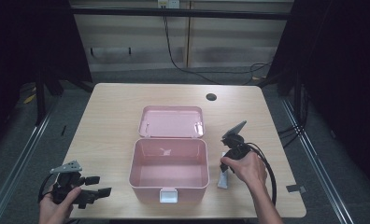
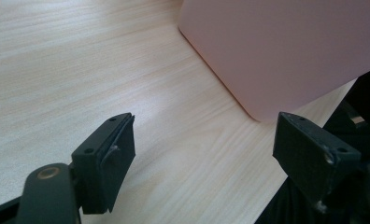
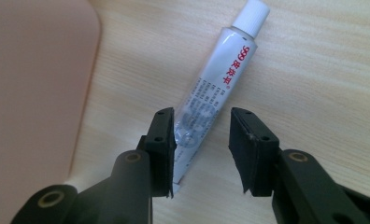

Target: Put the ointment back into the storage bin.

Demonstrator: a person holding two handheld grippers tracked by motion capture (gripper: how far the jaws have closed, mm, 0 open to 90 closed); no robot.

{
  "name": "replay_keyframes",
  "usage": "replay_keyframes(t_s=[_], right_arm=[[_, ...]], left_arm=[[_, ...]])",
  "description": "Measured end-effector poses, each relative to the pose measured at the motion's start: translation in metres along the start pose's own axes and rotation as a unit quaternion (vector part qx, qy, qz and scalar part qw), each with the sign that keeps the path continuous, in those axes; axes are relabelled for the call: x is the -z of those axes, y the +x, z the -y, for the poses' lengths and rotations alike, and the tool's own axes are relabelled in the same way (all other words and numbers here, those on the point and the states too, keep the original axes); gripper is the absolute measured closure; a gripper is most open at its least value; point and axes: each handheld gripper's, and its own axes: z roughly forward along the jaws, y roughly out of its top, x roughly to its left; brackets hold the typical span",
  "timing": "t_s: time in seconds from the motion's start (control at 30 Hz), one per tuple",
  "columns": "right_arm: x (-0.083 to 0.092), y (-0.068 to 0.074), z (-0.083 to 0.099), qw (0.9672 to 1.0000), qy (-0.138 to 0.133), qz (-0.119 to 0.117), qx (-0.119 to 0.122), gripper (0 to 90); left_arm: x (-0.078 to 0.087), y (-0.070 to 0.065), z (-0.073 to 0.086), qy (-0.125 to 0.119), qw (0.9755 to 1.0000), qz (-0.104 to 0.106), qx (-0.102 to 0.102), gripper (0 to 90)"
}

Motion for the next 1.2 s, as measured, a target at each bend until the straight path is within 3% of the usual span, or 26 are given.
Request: replay_keyframes(t_s=[0.07,0.13,0.33,0.47,0.67,0.9,0.93,1.2], right_arm=[[-0.003,0.0,-0.001,0.9999,-0.004,-0.01,-0.002,61.3],[-0.008,0.002,-0.002,1.0,0.007,0.005,-0.003,61.0],[-0.011,0.003,-0.003,1.0,0.007,0.0,-0.005,62.0],[-0.016,0.003,-0.005,0.9996,0.018,0.022,-0.002,62.3],[-0.022,0.007,-0.007,0.9987,0.02,0.035,0.031,66.7],[-0.023,0.009,-0.007,0.9977,0.018,0.04,0.052,67.1],[-0.023,0.009,-0.007,0.9968,0.02,0.042,0.065,67.6],[-0.021,0.009,-0.007,0.9955,0.024,0.037,0.084,70.5]], left_arm=[[0.0,-0.001,0.0,-0.001,1.0,0.001,0.002,20.8],[0.0,-0.001,0.0,0.0,1.0,0.003,0.002,20.7],[-0.001,-0.001,0.0,0.0,1.0,0.002,0.005,20.7],[0.0,-0.001,0.0,0.0,1.0,0.001,0.002,20.7],[0.0,-0.001,0.0,0.0,1.0,0.002,0.004,20.7],[-0.001,-0.001,0.0,0.001,1.0,0.005,0.002,20.7],[-0.001,-0.001,0.0,-0.001,1.0,0.006,0.002,20.5],[-0.001,-0.001,0.0,0.001,1.0,0.006,0.002,20.5]])
